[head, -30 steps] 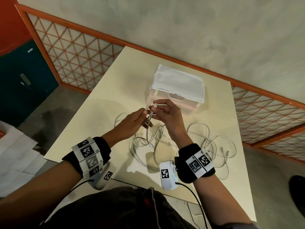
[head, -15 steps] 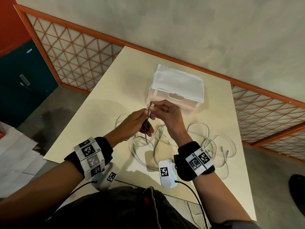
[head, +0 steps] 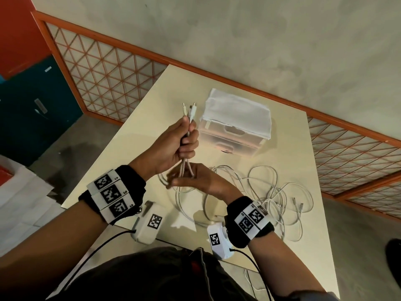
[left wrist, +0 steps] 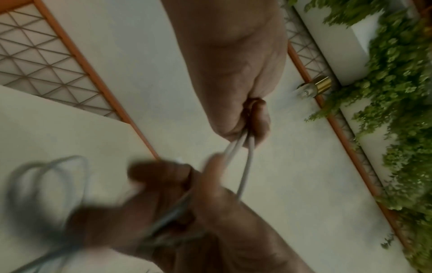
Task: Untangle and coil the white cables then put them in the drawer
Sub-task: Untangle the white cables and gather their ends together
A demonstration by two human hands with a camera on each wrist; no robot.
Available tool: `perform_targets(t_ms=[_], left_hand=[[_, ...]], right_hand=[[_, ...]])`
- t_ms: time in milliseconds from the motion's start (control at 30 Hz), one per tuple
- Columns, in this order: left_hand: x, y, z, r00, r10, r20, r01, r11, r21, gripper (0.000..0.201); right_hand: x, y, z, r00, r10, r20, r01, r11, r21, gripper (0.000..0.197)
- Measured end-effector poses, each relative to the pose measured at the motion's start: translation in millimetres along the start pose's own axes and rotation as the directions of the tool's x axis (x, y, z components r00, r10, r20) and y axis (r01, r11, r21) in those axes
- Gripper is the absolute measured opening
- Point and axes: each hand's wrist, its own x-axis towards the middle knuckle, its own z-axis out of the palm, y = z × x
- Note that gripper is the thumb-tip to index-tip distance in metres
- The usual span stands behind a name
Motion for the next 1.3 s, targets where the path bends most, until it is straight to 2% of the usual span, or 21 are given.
perform_targets(t_ms=[33,100,200,300,400,433,500,533,633,700,767,800,833,933,1067,1167,1233,1300], left_hand=[[-1,3,-1,1.000,0.013,0.000,-0.013,0.999,0.047,0.038],[-4,6,-3,0.999,0.029,-0.020,-0.027,0.992,0.123,0.038],[-9,8,-9,0.997,0.037,-0.063,-0.027,0.988,0.149,0.038],[-13,12,-13,0.997,0.031,-0.074,-0.015,0.978,0.207,0.038],[-18,9,-16,0.993,0.051,-0.106,0.000,0.903,0.430,0.037],[-20,6,-16,0.991,0.075,-0.113,-0.002,0.841,0.541,0.035],[-22,-2,-18,0.985,0.133,-0.114,-0.012,0.701,0.713,0.027],[-23,-5,-18,0.983,0.138,-0.117,-0.003,0.660,0.751,0.023],[-20,-13,-20,0.979,0.140,-0.148,0.036,0.597,0.802,0.032],[-15,-15,-15,0.977,0.156,-0.146,0.049,0.501,0.864,0.015],[-11,-13,-14,0.964,0.218,-0.152,0.044,0.433,0.900,0.023],[-8,-11,-17,0.941,0.291,-0.171,0.036,0.417,0.908,0.025],[-6,-8,-22,0.906,0.372,-0.204,0.034,0.415,0.909,0.027],[0,2,-42,0.809,0.508,-0.295,-0.014,0.519,0.854,0.037],[8,-1,-55,0.711,0.592,-0.378,-0.011,0.548,0.837,0.036],[11,-10,-61,0.649,0.606,-0.459,-0.019,0.616,0.787,0.034],[10,-17,-67,0.620,0.603,-0.502,0.022,0.626,0.780,0.032],[9,-22,-77,0.641,0.543,-0.543,0.141,0.612,0.779,0.023]], right_hand=[[1,-2,-1,1.000,-0.004,-0.012,0.003,0.996,-0.092,0.024],[1,-1,-10,0.996,-0.013,-0.088,-0.011,0.963,-0.269,0.033],[-3,3,-26,0.985,-0.062,-0.161,-0.040,0.825,-0.564,0.034],[-5,11,-37,0.974,-0.124,-0.188,-0.037,0.736,-0.676,0.034],[-5,17,-48,0.933,-0.266,-0.242,0.034,0.735,-0.677,0.033],[-7,11,-51,0.915,-0.294,-0.278,0.042,0.753,-0.657,0.032],[-9,-4,-53,0.885,-0.317,-0.340,0.030,0.769,-0.639,0.045],[-11,-12,-53,0.880,-0.332,-0.340,0.045,0.770,-0.636,0.048],[-15,-31,-53,0.881,-0.351,-0.316,0.075,0.765,-0.640,0.047],[-17,-38,-53,0.888,-0.340,-0.309,0.070,0.765,-0.640,0.042],[-23,-39,-58,0.897,-0.292,-0.333,0.062,0.828,-0.557,0.029],[-27,-36,-63,0.901,-0.251,-0.354,0.057,0.877,-0.476,0.027],[-32,-31,-68,0.905,-0.206,-0.372,0.047,0.918,-0.395,0.029],[-46,-7,-82,0.914,-0.099,-0.395,0.009,0.975,-0.224,0.031],[-59,25,-76,0.953,0.020,-0.301,-0.058,0.991,-0.118,0.033],[-65,36,-64,0.966,0.125,-0.226,-0.139,0.989,-0.049,0.041],[-65,37,-59,0.967,0.171,-0.189,-0.184,0.981,-0.054,0.043],[-64,33,-57,0.956,0.211,-0.203,-0.226,0.973,-0.054,0.041]])
